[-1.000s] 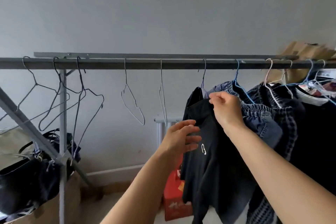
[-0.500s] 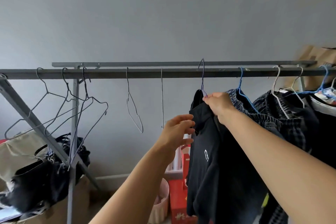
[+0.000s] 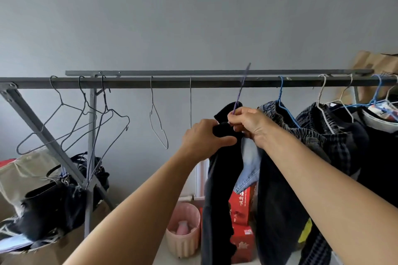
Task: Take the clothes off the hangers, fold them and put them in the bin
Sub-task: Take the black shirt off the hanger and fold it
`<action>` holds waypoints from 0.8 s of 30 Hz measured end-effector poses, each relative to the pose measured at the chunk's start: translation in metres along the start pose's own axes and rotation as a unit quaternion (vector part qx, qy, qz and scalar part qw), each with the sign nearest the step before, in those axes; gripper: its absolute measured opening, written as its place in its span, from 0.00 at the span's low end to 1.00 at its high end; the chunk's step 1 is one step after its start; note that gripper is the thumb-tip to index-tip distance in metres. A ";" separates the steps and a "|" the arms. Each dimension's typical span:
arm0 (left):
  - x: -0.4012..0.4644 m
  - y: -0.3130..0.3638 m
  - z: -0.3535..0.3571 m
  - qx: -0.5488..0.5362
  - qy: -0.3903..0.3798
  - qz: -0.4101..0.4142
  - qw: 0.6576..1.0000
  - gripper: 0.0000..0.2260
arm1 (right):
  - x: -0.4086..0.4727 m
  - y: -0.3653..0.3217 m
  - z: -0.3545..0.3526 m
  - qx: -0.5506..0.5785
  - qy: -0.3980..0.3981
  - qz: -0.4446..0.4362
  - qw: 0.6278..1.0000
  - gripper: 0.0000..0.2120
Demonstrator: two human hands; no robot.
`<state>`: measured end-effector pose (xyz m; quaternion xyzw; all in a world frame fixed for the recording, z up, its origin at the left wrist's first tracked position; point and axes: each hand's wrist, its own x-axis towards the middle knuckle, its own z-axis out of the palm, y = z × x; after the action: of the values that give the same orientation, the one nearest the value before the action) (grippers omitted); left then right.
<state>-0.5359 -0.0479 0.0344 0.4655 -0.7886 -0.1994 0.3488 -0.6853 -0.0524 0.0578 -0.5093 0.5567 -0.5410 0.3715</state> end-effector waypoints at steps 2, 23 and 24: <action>-0.010 0.006 -0.001 0.096 0.070 0.059 0.991 0.16 | -0.002 -0.002 0.001 0.034 0.028 0.018 0.999 0.12; -0.054 -0.024 -0.037 -0.065 -0.289 -0.022 0.955 0.08 | 0.004 -0.035 -0.005 0.121 0.045 0.113 0.985 0.17; -0.053 -0.028 -0.033 -0.099 -0.269 -0.036 0.957 0.08 | 0.001 -0.041 -0.008 0.112 0.011 0.125 0.986 0.17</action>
<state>-0.4773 -0.0147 0.0194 0.3860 -0.8124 -0.4065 0.1608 -0.6869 -0.0472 0.0988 -0.3850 0.5559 -0.5545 0.4850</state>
